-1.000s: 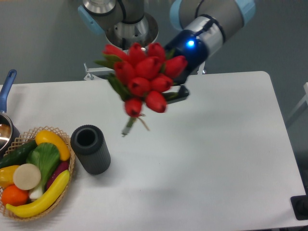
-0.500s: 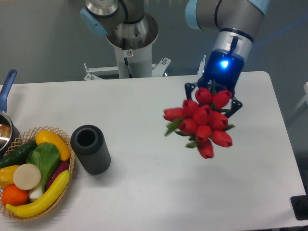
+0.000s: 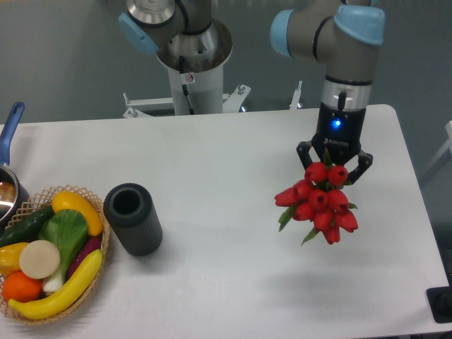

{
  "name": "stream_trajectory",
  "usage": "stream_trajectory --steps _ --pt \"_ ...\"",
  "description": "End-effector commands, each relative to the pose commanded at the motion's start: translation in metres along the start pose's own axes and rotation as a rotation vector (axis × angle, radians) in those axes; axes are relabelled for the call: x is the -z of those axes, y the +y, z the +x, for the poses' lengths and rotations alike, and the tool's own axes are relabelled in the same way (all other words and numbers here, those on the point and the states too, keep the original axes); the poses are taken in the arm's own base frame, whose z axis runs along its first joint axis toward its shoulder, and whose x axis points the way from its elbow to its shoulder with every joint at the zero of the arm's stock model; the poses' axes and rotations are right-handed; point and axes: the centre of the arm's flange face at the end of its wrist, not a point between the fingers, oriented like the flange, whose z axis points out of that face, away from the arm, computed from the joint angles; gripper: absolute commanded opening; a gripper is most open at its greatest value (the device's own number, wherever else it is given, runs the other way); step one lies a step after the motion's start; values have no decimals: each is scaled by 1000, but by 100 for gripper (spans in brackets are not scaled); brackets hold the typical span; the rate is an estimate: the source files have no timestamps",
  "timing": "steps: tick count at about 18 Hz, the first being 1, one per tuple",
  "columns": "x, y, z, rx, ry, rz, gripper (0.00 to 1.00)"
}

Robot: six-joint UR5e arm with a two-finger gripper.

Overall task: Pick up the flowers from the vase
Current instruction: 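Carry the tulip bunch away from the vase over the open table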

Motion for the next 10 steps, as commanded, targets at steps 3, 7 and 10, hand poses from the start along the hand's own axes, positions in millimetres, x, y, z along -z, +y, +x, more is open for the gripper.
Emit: stream_trajectory --steps 3,7,10 --pt "-12 -8 3 -27 -17 -67 4" --pt "-24 -21 13 -68 -39 -152 4" --pt "-29 -27 15 -81 -35 -185 4"
